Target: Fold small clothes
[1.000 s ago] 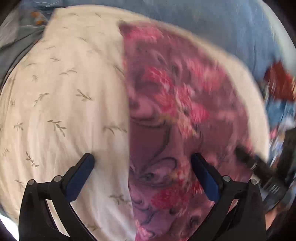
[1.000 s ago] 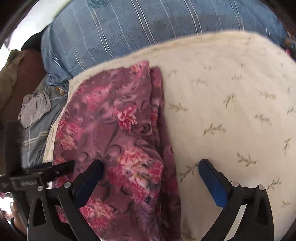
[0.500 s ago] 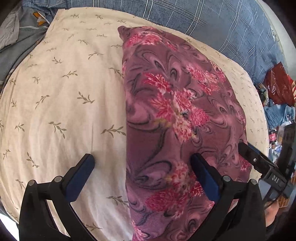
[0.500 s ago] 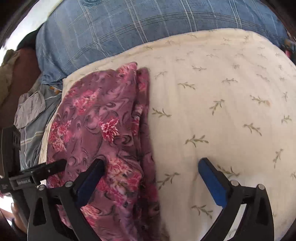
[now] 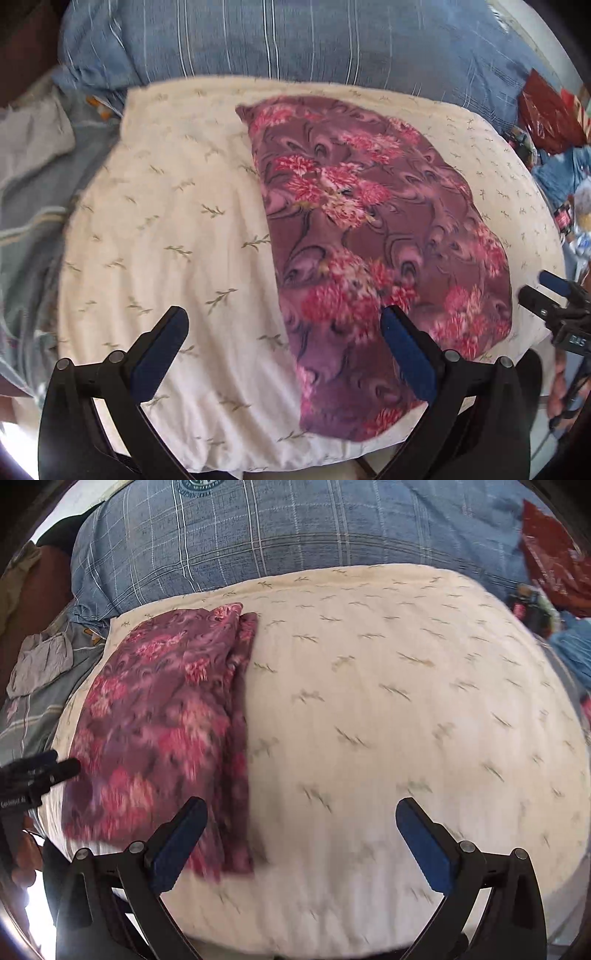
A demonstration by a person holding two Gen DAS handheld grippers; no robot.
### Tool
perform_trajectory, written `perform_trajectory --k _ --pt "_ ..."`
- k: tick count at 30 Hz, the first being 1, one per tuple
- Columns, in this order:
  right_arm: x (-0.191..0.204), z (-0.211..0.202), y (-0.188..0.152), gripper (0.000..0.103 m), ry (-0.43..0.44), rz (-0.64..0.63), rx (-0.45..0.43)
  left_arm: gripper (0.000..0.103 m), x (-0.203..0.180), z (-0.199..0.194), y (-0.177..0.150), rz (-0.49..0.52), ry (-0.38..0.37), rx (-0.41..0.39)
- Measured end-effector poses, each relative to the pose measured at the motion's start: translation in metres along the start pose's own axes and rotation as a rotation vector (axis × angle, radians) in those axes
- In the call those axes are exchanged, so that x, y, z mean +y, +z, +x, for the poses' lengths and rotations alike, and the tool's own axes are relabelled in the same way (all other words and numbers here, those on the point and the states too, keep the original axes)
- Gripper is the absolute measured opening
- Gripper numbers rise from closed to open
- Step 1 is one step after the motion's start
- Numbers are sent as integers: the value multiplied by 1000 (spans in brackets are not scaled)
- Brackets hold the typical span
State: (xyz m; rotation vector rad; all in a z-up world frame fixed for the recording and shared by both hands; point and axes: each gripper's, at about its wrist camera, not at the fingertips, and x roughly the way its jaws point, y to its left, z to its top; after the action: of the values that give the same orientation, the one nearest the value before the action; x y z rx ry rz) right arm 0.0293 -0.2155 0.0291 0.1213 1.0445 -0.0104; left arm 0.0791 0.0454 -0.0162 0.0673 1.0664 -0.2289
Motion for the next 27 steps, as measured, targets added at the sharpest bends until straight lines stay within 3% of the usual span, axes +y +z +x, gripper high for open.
perform_trajectory --k 3,10,18,27 --pt "-2 -15 -15 103 -45 -1 -31 103 5 -16 -9 -9 9 -56" --pt "9 -42 -40 103 -71 -44 -87 103 -2 -42 -25 17 137 -163" --pt "40 -57 -59 103 -156 -177 -156 103 -9 -58 -44 65 151 -175" --pt "48 -60 -58 103 -136 -182 -158 103 -5 -66 -56 87 142 -178"
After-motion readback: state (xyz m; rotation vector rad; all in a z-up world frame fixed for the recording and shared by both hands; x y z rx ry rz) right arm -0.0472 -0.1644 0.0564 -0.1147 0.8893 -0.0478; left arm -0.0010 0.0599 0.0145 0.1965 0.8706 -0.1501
